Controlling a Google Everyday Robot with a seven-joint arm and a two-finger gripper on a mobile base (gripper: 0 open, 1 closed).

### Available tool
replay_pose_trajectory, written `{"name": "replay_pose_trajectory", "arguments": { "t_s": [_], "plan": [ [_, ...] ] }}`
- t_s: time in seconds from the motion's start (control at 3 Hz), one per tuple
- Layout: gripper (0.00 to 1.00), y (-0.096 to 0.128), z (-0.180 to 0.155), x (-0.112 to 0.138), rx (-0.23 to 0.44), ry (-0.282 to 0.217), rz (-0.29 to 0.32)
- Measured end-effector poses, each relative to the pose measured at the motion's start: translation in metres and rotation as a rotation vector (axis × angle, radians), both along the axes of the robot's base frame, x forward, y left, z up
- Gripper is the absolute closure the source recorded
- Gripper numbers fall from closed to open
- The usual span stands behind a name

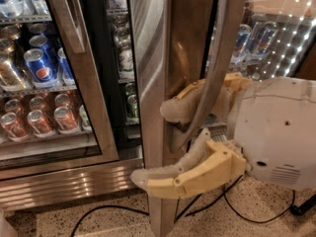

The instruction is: Open right fridge door

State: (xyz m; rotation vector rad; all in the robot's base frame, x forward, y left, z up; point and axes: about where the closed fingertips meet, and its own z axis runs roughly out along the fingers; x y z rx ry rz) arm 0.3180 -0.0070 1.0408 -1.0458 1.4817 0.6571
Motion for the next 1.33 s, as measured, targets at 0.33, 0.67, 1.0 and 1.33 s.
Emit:
{"name": "replay_pose_trajectory", "arguments": {
  "t_s": [0.33, 0.67, 1.0, 1.33],
  "plan": [
    [0.00, -0.0044, 0.0022, -0.0006, -0.004, -0.004, -0.012],
    [0.00, -0.0061, 0.0019, -0.0001, -0.005, -0.005, -0.013],
    [0.00, -0.0111, 0.0028, -0.0014, -0.011, -0.006, -0.026],
    [0.00, -0.0126, 0.0039, -0.0019, -0.011, -0.007, -0.028]
  ]
}}
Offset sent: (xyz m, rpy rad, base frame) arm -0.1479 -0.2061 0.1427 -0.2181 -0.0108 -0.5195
